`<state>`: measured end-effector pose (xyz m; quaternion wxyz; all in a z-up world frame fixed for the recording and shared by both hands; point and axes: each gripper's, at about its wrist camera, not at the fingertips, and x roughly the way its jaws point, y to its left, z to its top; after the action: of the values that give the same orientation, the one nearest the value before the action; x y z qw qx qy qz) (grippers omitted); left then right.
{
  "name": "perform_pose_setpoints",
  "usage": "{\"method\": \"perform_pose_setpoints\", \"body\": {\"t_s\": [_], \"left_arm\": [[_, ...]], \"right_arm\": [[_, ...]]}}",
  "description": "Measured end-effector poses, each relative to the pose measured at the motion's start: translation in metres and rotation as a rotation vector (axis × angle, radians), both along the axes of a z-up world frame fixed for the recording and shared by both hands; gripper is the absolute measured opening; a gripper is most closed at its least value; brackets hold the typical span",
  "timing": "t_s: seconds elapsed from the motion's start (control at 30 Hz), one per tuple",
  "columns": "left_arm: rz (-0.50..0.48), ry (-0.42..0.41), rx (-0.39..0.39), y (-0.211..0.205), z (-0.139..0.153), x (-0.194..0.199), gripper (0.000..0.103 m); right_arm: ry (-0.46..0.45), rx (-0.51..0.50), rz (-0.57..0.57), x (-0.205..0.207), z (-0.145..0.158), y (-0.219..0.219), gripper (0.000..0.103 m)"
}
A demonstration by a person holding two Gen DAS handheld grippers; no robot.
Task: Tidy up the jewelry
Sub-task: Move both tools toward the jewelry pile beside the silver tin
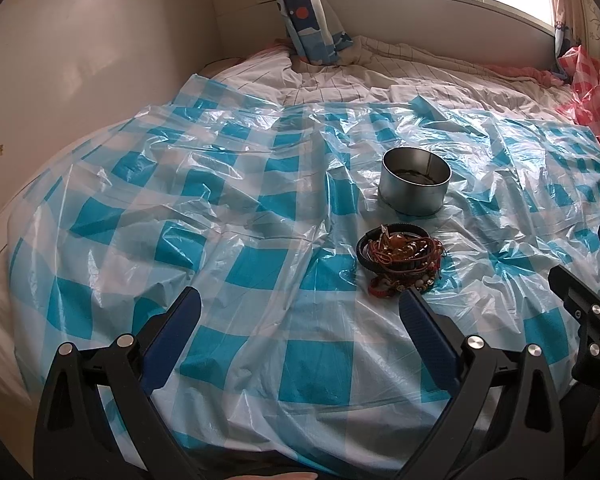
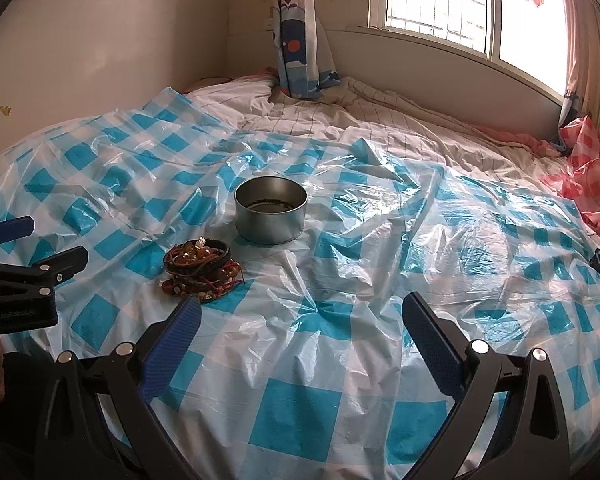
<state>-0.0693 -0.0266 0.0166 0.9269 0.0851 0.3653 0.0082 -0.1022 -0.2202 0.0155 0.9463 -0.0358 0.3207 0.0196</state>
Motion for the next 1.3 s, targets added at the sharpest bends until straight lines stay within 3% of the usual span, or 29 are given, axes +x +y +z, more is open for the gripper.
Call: {"method": "perform_pose_setpoints", "body": {"t_s": [1.3], "left_arm": [[-0.072, 0.016, -0.002, -0.0067, -0.0008, -0.0037, 0.095]], "right_arm": [[0.029, 0.030, -0.006, 0.0026, -0.0057, -0.0075, 0.097]]}}
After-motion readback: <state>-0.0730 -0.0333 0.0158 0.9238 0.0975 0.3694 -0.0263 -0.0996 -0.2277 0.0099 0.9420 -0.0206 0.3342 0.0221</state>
